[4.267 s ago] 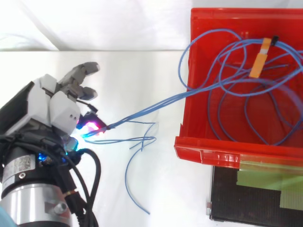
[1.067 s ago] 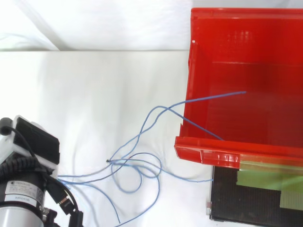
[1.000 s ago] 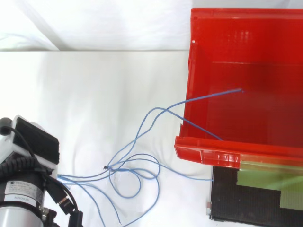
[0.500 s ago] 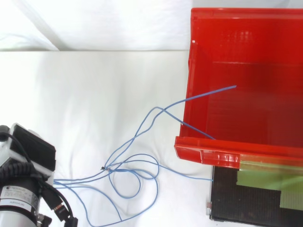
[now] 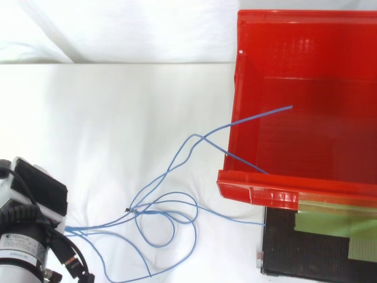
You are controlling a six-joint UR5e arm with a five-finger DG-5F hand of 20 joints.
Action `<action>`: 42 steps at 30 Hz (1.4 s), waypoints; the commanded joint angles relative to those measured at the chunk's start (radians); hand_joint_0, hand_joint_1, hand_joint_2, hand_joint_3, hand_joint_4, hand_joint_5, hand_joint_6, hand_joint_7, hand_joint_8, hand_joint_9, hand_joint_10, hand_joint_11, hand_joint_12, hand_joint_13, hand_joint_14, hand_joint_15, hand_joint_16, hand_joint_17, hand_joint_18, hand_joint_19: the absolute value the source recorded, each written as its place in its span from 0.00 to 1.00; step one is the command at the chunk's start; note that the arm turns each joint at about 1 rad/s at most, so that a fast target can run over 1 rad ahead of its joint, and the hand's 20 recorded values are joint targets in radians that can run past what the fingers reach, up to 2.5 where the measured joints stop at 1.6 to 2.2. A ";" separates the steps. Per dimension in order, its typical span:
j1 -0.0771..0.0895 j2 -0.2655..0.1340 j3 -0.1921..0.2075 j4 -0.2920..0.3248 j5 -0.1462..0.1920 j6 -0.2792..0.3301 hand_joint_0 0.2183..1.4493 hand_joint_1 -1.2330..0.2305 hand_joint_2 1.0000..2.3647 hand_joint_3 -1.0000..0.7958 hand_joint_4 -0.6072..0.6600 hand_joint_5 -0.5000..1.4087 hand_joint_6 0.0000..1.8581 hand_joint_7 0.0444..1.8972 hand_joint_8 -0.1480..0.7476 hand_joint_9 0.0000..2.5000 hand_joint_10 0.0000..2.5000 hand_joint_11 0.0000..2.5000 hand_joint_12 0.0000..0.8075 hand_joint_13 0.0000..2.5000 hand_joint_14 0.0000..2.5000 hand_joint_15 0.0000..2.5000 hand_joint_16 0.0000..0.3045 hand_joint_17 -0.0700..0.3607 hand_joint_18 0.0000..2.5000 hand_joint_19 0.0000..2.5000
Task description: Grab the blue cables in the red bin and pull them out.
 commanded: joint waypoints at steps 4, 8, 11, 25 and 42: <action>0.003 0.000 0.042 -0.002 0.006 0.000 0.50 0.18 0.00 0.00 0.69 0.67 0.36 0.25 0.48 0.51 0.00 0.63 0.41 0.56 0.48 0.45 0.15 0.41 0.35 0.42; 0.001 0.000 0.062 -0.002 0.004 0.008 0.50 0.17 0.00 0.00 0.70 0.64 0.40 0.22 0.47 0.50 0.00 0.63 0.41 0.55 0.48 0.44 0.16 0.41 0.35 0.42; 0.001 0.000 0.066 -0.002 0.001 0.016 0.50 0.16 0.00 0.00 0.71 0.62 0.42 0.21 0.48 0.49 0.00 0.63 0.41 0.55 0.48 0.44 0.16 0.41 0.34 0.42; 0.001 0.000 0.089 -0.002 0.000 0.028 0.55 0.11 0.00 0.00 0.73 0.55 0.50 0.15 0.48 0.45 0.00 0.64 0.41 0.52 0.49 0.44 0.16 0.41 0.33 0.42; 0.003 0.000 0.105 0.002 0.000 0.028 0.42 0.31 0.00 0.00 0.72 0.70 0.24 0.29 0.51 0.50 0.00 0.61 0.44 0.55 0.43 0.45 0.17 0.43 0.33 0.41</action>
